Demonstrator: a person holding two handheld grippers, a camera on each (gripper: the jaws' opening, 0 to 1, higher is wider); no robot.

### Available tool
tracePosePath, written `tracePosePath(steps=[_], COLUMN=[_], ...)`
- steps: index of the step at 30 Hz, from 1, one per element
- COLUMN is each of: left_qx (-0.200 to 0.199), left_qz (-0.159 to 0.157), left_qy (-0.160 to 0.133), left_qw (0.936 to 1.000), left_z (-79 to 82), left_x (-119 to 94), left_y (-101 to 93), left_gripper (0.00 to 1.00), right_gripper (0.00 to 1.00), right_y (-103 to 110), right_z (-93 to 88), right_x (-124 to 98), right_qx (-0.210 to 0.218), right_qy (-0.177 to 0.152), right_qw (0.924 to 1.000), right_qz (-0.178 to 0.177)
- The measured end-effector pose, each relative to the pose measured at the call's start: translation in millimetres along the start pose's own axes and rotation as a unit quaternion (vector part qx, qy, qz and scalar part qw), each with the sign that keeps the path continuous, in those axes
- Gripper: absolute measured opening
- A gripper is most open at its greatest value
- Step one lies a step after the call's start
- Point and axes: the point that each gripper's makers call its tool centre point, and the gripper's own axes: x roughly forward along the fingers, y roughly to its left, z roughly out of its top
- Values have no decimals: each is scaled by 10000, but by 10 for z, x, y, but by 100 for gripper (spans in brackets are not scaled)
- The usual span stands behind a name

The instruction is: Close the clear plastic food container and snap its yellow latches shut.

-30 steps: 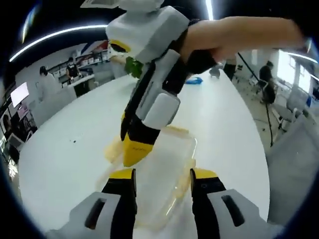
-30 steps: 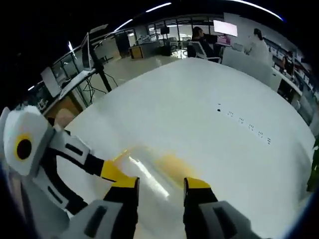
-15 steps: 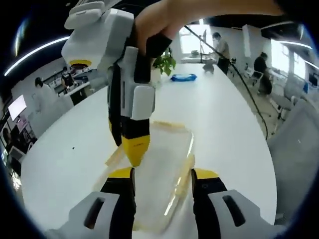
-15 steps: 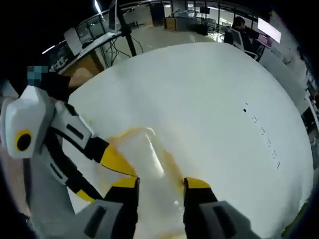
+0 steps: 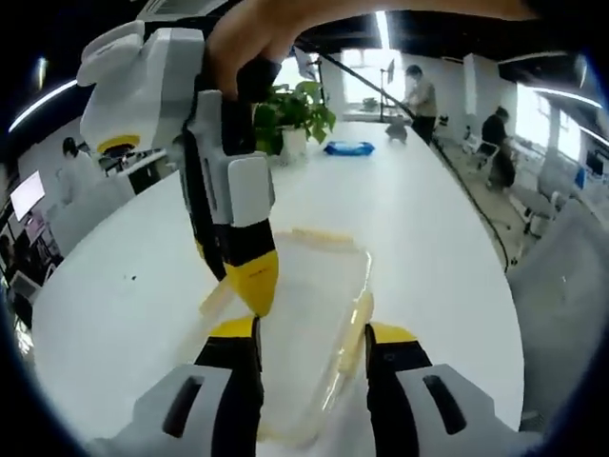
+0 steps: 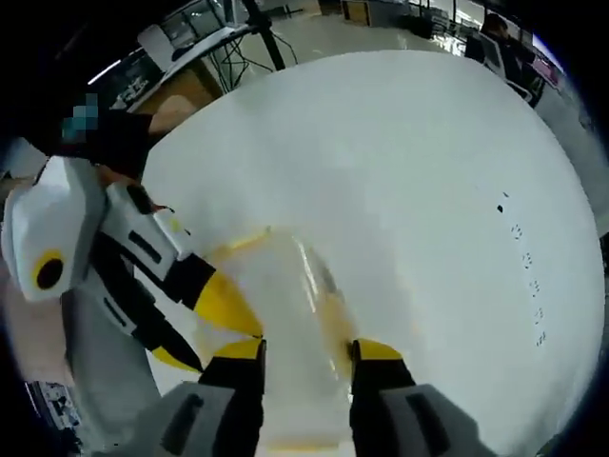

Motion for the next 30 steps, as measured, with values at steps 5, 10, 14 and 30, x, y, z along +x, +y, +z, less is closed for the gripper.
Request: tracePosePath(steps=[5,10,14,30], left_qx=[55,37,36,233], left_qz=[1,4,3,89], left_qy=[157,152,151,-48], left_qw=[9999,9999,9999,9997], left_z=[-5,-13,-14,-5], left_x=[5,-1,-3,-34], left_y=[-8,-8,-11,-25], left_gripper=[39,39,39,39], right_gripper=[31,31,31,30], right_y=[7,26,38,49], right_z=[-12,-3,0,21], right_x=[32,48,56,89], right_qx=[-67,-236,-322,-476], right_qy=[216,377,506,724], right_qw=[9990,9970,9954,9908], right_qz=[387,637,746,1038])
